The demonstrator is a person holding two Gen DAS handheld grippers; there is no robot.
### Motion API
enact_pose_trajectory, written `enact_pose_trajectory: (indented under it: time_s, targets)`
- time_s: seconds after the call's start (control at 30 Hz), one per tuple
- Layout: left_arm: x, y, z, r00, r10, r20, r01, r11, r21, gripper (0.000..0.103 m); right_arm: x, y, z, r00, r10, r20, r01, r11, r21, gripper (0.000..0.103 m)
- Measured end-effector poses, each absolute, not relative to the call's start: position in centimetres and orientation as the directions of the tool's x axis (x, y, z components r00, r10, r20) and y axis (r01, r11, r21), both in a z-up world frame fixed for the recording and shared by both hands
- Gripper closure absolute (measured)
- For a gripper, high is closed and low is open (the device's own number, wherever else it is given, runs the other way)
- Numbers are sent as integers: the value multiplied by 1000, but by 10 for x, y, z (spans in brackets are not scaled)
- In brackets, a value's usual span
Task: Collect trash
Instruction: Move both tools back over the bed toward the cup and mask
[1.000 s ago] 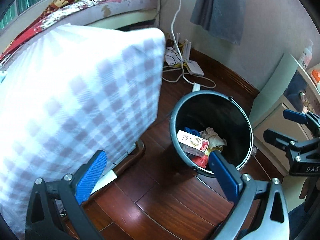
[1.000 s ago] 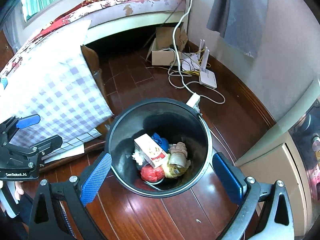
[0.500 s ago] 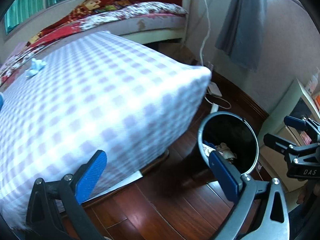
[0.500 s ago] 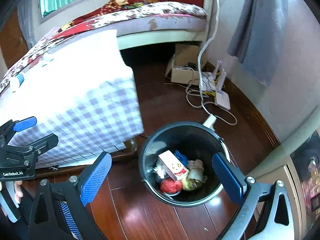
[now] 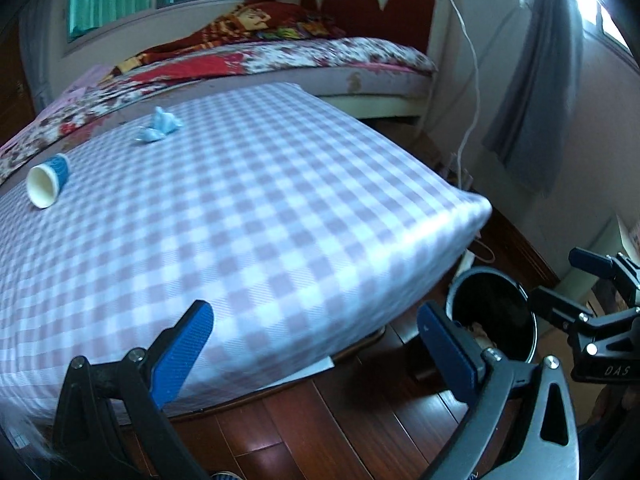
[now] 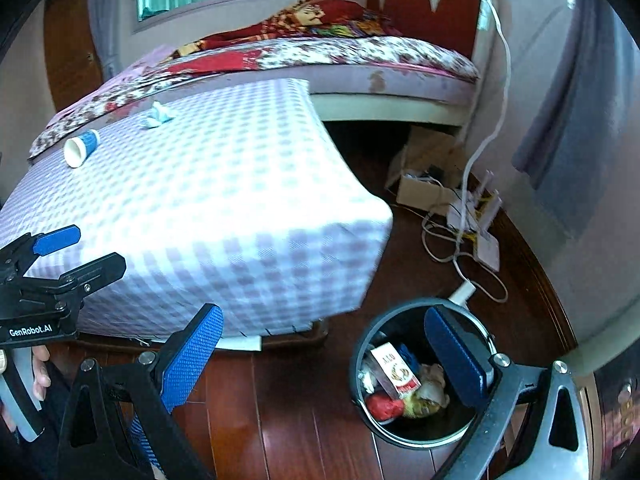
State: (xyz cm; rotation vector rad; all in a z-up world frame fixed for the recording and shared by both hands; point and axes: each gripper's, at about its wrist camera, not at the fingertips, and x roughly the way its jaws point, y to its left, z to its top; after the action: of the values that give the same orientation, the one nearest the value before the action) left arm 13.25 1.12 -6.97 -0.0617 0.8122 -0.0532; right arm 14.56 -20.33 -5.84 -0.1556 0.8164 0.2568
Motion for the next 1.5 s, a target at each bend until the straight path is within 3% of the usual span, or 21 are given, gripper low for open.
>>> enact_pose_trajectory:
  time_s: [0.9,1.5]
  targets:
    - [143,192,-40,714,199,-671,-300,953,-36,1,204,-35,-22,628,373,-683,-549,834,-49,1]
    - [189,280,-57,674,261,-691,-380,925,-21,1,278,75,-33,562,430,-706,-623,782,-20,1]
